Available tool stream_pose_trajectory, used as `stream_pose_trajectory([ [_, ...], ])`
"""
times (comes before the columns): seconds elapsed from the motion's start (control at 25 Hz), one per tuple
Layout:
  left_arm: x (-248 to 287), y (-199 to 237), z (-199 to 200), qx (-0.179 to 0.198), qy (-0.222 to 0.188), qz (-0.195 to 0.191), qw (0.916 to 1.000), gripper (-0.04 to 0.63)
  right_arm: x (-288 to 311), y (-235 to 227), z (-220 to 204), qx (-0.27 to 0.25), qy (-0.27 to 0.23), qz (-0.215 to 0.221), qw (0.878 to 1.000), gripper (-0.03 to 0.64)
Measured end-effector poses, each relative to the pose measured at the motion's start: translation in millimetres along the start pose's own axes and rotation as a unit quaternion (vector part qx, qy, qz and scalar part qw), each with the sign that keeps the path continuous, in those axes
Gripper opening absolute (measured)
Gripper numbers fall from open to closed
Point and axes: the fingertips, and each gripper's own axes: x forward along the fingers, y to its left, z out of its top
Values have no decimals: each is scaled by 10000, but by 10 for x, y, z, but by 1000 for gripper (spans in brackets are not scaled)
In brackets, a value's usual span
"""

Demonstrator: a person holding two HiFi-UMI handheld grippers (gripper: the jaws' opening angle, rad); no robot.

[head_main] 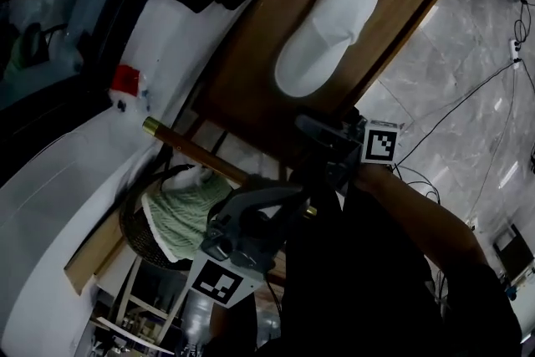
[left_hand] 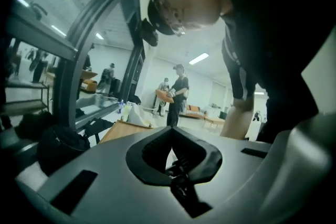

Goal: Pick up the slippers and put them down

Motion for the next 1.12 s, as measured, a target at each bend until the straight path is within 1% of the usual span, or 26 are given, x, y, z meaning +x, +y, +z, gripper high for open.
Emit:
stream_pose_trajectory([
  [0.08,1,15,46,-266,-277,44,9993,11,26,-48,43,142,-122,14,9998,206],
  [0.12,7,13,49,-298,-308,57,9991,11,37,-63,70,203,-188,7,9996,210],
  [0.24,49,-6,5,-216,-195,29,9996,11,89,-104,161,322,-313,-93,9990,215],
  [0.36,107,-35,-32,-137,-71,-77,9999,11,143,-153,195,471,-316,-273,9980,215],
  [0.48,165,-49,-29,-69,-28,-174,9998,11,167,-227,127,617,-149,-500,9967,215],
  [0.6,232,-67,-14,-83,-72,-268,9996,11,142,-277,67,658,-46,-594,9961,215],
  [0.8,283,-87,-44,-132,-82,-349,9993,11,124,-379,197,976,-467,-565,9925,215],
  [1.0,287,-94,-63,-156,-40,-365,9992,11,198,-429,230,1215,-507,-471,9902,215],
  [1.12,289,-86,-64,-135,-22,-363,9992,11,244,-441,273,1137,-489,-491,9911,215],
])
